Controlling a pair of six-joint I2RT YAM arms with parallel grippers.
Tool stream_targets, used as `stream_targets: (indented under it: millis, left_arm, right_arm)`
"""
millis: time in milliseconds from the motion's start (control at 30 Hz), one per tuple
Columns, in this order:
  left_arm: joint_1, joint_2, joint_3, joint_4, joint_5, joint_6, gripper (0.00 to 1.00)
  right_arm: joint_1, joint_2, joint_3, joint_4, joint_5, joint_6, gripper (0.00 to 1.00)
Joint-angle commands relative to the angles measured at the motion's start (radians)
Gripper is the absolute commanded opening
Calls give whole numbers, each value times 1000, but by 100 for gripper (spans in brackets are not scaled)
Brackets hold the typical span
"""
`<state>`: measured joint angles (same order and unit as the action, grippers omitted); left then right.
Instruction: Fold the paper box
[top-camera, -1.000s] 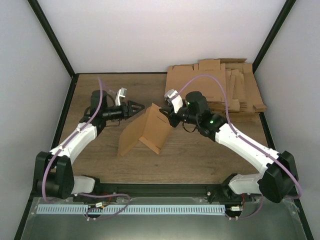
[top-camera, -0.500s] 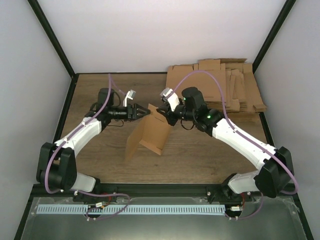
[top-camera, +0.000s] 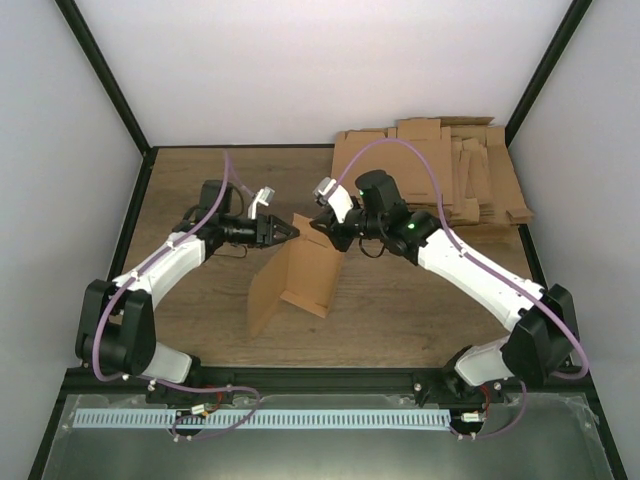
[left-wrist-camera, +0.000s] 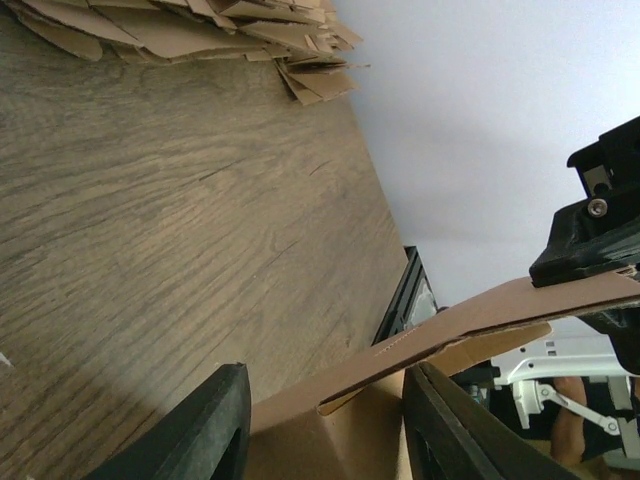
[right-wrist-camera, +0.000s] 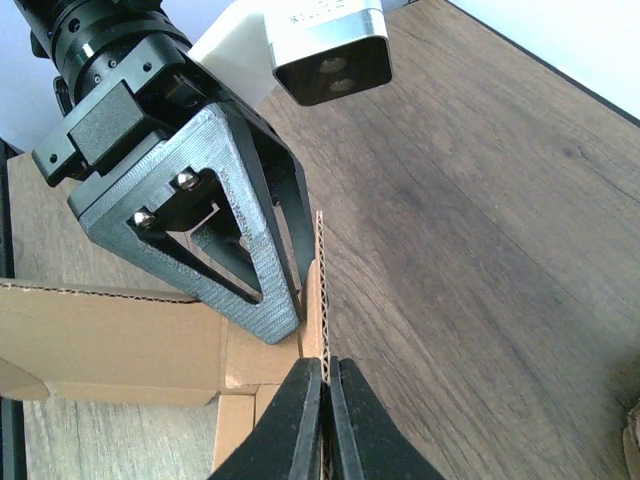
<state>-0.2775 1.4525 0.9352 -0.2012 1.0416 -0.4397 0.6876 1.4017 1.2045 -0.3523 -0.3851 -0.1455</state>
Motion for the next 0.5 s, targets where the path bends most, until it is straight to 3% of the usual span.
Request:
stream_targets:
  millis: [0, 67, 333, 467]
  left_arm:
    - [-11, 4, 2, -56, 24, 65, 43]
    - [-11, -3, -3, -56, 25, 67, 38]
    - [-15, -33, 12, -39, 24, 68, 38]
    - [-30, -48, 1, -18, -41, 77, 38]
  right_arm:
    - [3, 14, 84, 12, -13, -34, 5]
    - [4, 23, 99, 4, -14, -40, 6]
    - [33, 29, 156, 4, 41, -107, 6]
    - [39, 40, 159, 6, 37, -135, 7]
